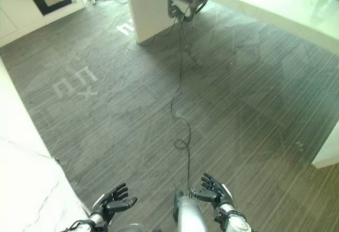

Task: Place the dishes in the dishwasher.

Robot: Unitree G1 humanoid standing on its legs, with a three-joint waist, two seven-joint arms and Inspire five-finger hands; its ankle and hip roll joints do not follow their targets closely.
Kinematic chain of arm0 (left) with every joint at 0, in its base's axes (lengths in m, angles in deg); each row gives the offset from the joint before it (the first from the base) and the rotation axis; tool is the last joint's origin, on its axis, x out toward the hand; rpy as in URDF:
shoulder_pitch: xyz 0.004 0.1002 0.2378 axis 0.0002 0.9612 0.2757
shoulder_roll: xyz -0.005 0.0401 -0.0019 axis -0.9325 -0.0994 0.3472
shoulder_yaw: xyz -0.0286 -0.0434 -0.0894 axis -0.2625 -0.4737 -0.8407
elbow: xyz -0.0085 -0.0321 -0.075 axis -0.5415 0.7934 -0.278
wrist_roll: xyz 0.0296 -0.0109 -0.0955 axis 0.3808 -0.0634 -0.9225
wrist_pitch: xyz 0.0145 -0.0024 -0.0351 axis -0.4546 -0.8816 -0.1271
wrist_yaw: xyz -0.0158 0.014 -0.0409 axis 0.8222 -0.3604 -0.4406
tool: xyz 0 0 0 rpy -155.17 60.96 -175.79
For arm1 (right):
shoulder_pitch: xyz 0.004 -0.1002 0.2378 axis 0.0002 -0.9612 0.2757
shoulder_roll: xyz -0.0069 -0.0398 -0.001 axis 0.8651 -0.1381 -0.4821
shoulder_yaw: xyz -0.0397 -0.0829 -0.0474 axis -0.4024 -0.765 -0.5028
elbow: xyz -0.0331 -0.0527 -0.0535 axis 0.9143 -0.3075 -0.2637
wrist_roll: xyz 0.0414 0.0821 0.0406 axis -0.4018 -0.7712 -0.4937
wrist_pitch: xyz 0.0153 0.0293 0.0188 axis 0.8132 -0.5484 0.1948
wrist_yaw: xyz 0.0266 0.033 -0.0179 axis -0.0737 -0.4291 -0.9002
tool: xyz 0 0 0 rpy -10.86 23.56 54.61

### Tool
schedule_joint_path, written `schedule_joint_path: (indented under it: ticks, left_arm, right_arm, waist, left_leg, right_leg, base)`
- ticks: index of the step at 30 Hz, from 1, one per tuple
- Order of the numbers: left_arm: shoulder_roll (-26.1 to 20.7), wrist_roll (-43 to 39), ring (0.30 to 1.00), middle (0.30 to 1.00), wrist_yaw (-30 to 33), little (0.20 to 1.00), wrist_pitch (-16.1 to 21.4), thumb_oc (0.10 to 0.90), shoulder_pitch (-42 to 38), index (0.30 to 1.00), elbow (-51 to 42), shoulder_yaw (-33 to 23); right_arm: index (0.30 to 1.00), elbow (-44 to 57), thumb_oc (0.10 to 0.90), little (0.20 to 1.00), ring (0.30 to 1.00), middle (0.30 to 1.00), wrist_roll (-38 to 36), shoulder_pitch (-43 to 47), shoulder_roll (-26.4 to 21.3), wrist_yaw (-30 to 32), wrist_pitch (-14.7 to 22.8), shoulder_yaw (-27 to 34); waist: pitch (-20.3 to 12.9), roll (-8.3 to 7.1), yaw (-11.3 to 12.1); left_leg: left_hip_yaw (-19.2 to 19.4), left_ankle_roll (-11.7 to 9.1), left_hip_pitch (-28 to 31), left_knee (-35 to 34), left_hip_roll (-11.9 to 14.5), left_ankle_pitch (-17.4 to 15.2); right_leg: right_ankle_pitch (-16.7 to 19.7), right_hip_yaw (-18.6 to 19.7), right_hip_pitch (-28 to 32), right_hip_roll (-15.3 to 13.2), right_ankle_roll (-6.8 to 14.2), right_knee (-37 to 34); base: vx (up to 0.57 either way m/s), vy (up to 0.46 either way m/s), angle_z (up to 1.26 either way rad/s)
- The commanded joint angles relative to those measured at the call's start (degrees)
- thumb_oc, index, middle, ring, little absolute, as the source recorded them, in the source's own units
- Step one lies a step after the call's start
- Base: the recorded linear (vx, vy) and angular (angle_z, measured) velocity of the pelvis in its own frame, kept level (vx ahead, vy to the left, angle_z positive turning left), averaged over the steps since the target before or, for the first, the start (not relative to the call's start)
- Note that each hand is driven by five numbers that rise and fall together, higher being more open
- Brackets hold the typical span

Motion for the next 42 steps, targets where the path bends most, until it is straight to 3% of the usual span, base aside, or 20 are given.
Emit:
schedule_joint_path:
  ticks: [1,5,6,9,12,14,15,17,19,20,21,22,25,27,28,30,33,38,39,42]
  left_arm:
    - [-2.35,-0.06,0.900,0.900,-2.36,0.900,6.01,0.800,-3.65,0.900,-5.78,0.10]
    - [-2.69,-0.87,0.900,0.900,-1.34,0.900,6.59,0.800,-4.24,0.900,-5.48,-0.10]
    - [-2.79,-0.99,0.900,0.900,-0.44,0.900,6.40,0.800,-4.57,0.900,-6.08,0.40]
    - [-2.59,-0.91,0.900,0.900,-0.28,0.900,7.55,0.800,-4.31,0.900,-6.15,0.28]
    - [-3.35,-0.24,0.900,0.900,-1.14,0.900,7.45,0.800,-3.91,0.900,-6.71,-0.51]
    - [-4.06,0.19,0.900,0.900,-0.66,0.900,6.49,0.800,-3.65,0.900,-6.82,-0.51]
    - [-4.49,1.61,0.900,0.900,-0.12,0.900,7.07,0.800,-3.94,0.900,-6.64,-0.27]
    - [-5.49,0.34,0.900,0.900,4.53,0.900,6.24,0.800,-4.21,0.900,-7.66,-0.21]
    - [-5.70,-0.92,0.900,0.900,6.09,0.900,6.54,0.800,-4.22,0.900,-7.44,-1.14]
    - [-5.83,-1.01,0.900,0.900,5.86,0.900,6.91,0.800,-4.24,0.900,-7.56,-1.79]
    - [-6.43,0.16,0.900,0.900,4.84,0.900,6.83,0.800,-5.20,0.900,-7.67,-1.86]
    - [-6.46,0.34,0.900,0.900,6.22,0.900,7.01,0.800,-6.25,0.900,-7.12,-1.37]
    - [-5.11,1.58,0.900,0.900,6.84,0.900,8.54,0.800,-6.26,0.900,-5.28,-1.64]
    - [-4.18,2.95,0.900,0.900,6.54,0.900,8.22,0.800,-5.67,0.900,-4.55,-1.60]
    - [-3.69,3.64,0.900,0.900,7.08,0.900,8.49,0.800,-5.04,0.900,-4.05,-1.18]
    - [-3.41,4.20,0.900,0.900,7.34,0.900,9.09,0.800,-3.66,0.900,-4.59,-1.34]
    - [-4.07,5.35,0.900,0.900,6.11,0.900,8.46,0.800,-2.32,0.900,-5.99,-1.81]
    - [-5.29,7.80,0.900,0.900,7.83,0.900,8.91,0.800,-1.95,0.900,-4.63,-1.37]
    - [-5.03,7.54,0.900,0.900,8.53,0.900,9.16,0.800,-0.92,0.900,-4.39,-1.55]
    - [-5.05,10.34,0.900,0.900,7.41,0.900,10.43,0.800,0.16,0.900,-4.21,-1.75]
  right_arm:
    - [0.900,3.84,0.800,0.900,0.900,0.900,1.31,1.80,-3.96,-0.48,5.49,1.03]
    - [0.900,4.59,0.800,0.900,0.900,0.900,2.11,2.01,-3.49,0.29,5.25,0.97]
    - [0.900,5.13,0.800,0.900,0.900,0.900,0.20,1.90,-3.13,1.34,3.98,0.32]
    - [0.900,4.38,0.800,0.900,0.900,0.900,0.63,1.73,-2.56,1.63,4.40,0.04]
    - [0.900,3.29,0.800,0.900,0.900,0.900,0.39,1.95,-2.17,2.29,4.38,0.58]
    - [0.900,2.90,0.800,0.900,0.900,0.900,-0.52,1.58,-1.64,2.60,3.87,1.19]
    - [0.900,3.05,0.800,0.900,0.900,0.900,-0.70,0.88,-0.85,2.33,3.58,1.24]
    - [0.900,4.39,0.800,0.900,0.900,0.900,1.94,-0.85,0.08,2.32,3.14,0.55]
    - [0.900,3.56,0.800,0.900,0.900,0.900,1.86,-0.97,0.29,2.27,3.92,-0.60]
    - [0.900,3.34,0.800,0.900,0.900,0.900,1.38,-0.85,0.33,2.54,4.59,-1.30]
    - [0.900,3.29,0.800,0.900,0.900,0.900,-0.12,-1.26,-0.12,2.43,5.41,-0.33]
    - [0.900,2.48,0.800,0.900,0.900,0.900,-0.16,-1.19,-0.90,0.93,5.50,0.73]
    - [0.900,1.42,0.800,0.900,0.900,0.900,0.57,-1.62,-0.85,-0.50,6.14,2.65]
    - [0.900,1.41,0.800,0.900,0.900,0.900,-1.86,-2.01,-1.65,0.89,6.00,2.53]
    - [0.900,0.56,0.800,0.900,0.900,0.900,-2.13,-1.21,-2.65,0.57,6.18,2.33]
    - [0.900,-0.08,0.800,0.900,0.900,0.900,-0.40,-0.45,-4.21,0.45,6.81,1.56]
    - [0.900,0.09,0.800,0.900,0.900,0.900,-1.12,-0.48,-5.42,0.98,6.87,2.14]
    - [0.900,-0.86,0.800,0.900,0.900,0.900,-0.50,2.16,-4.88,4.85,7.16,0.97]
    - [0.900,-1.68,0.800,0.900,0.900,0.900,-1.01,2.93,-4.30,6.18,7.20,-0.17]
    - [0.900,-3.27,0.800,0.900,0.900,0.900,0.01,2.89,-3.79,8.00,7.46,0.05]
  waist:
    - [-2.68,-1.97,1.07]
    - [-2.41,-2.57,3.00]
    - [-2.20,-1.17,4.64]
    - [-2.35,-1.31,6.44]
    - [-3.78,-2.60,7.27]
    - [-4.69,-3.10,7.64]
    - [-5.71,-3.35,7.20]
    - [-5.60,-1.84,5.74]
    - [-5.27,-0.59,5.09]
    - [-4.79,-0.16,4.24]
    - [-4.07,-0.98,0.74]
    - [-3.43,-2.10,-0.55]
    - [-3.75,-1.52,-1.55]
    - [-5.24,-0.78,-2.90]
    - [-5.87,-0.85,-2.94]
    - [-5.75,-1.78,-1.64]
    - [-4.44,-2.92,0.95]
    - [-2.66,-1.68,5.34]
    - [-2.58,-0.27,7.50]
    - [-3.07,-0.12,8.97]
  left_leg:
    - [3.60,1.81,0.62,-2.14,3.74,-1.89]
    - [7.21,3.54,1.58,-28.47,1.67,-3.75]
    - [4.14,1.60,-2.85,-39.51,3.28,-1.81]
    - [3.31,0.24,-8.38,-39.51,5.31,0.94]
    - [6.67,3.78,-5.25,-39.51,3.27,-2.19]
    - [7.03,6.16,-3.32,-39.51,1.42,-4.55]
    - [6.70,8.93,-1.53,-39.51,-1.10,-6.68]
    - [3.68,12.13,2.40,-39.51,-3.65,-9.95]
    - [3.27,12.62,4.73,-39.51,-3.14,-11.41]
    - [2.69,12.67,6.24,-39.51,-2.82,-12.15]
    - [-1.00,11.35,9.35,-39.51,-3.92,-14.44]
    - [-3.00,10.21,13.70,-39.51,-5.28,-18.25]
    - [-2.22,8.86,18.06,-39.51,-4.74,-20.89]
    - [-3.70,5.89,22.73,-39.51,-3.68,-14.43]
    - [-1.99,1.08,23.69,-32.67,-1.08,-1.25]
    - [-3.74,-1.16,16.56,-14.45,-1.94,4.79]
    - [-1.75,-0.56,-0.25,0.57,-1.06,5.57]
    - [-2.58,0.87,-3.58,-36.17,-1.28,6.01]
    - [-7.60,0.06,-8.29,-39.51,-1.01,6.84]
    - [-3.74,1.52,-11.34,-39.51,-2.31,5.01]
  right_leg:
    - [-1.02,-0.36,3.51,-3.06,4.74,-2.57]
    - [-3.34,0.45,5.87,-3.03,6.56,-2.57]
    - [-5.45,0.96,8.13,-1.00,7.45,-2.57]
    - [-8.12,1.23,11.40,-1.32,7.90,-2.57]
    - [-10.26,0.26,16.19,-3.34,9.02,-2.57]
    - [-5.40,-0.67,20.53,-3.52,10.15,-2.57]
    - [4.23,-0.03,19.13,-4.76,14.40,8.81]
    - [12.36,1.92,8.81,-5.17,16.69,28.80]
    - [10.66,0.53,2.82,-6.47,15.13,33.30]
    - [7.85,-1.26,-1.73,-5.06,14.36,31.76]
    - [8.51,-3.53,-6.24,-2.33,12.39,6.74]
    - [9.76,-4.25,-8.46,-4.46,14.69,-2.57]
    - [12.41,-6.32,-10.71,-6.98,14.12,-2.57]
    - [10.60,-2.37,-9.24,-2.73,11.57,-2.54]
    - [6.91,-1.18,-5.80,-0.82,8.64,-2.57]
    - [3.68,1.40,-2.09,-0.22,6.32,-2.57]
    - [0.14,3.87,3.72,0.44,4.39,-2.57]
    - [-4.12,9.09,9.16,2.94,6.11,-2.57]
    - [-5.11,11.49,10.51,4.94,6.60,-2.57]
    - [-7.59,10.42,14.82,3.90,7.20,-2.57]
  base:
    - [0.35,-0.066,-0.36]
    - [0.52,0.133,-0.22]
    - [0.76,0.319,-0.66]
    - [0.64,0.287,-0.57]
    - [0.62,0.368,-0.27]
    - [0.59,0.437,0.37]
    - [0.54,0.485,0.52]
    - [0.61,0.535,0.50]
    - [0.49,0.303,0.47]
    - [0.84,0.051,0.60]
    - [1.14,-0.135,0.57]
    - [1.28,-0.166,0.76]
    - [0.76,-0.069,1.56]
    - [0.67,-0.168,-0.28]
    - [0.69,-0.239,0.20]
    - [0.61,-0.224,0.48]
    - [0.42,-0.156,-0.50]
    - [0.52,0.125,-0.71]
    - [0.71,0.309,-0.64]
    - [0.48,0.258,-0.83]
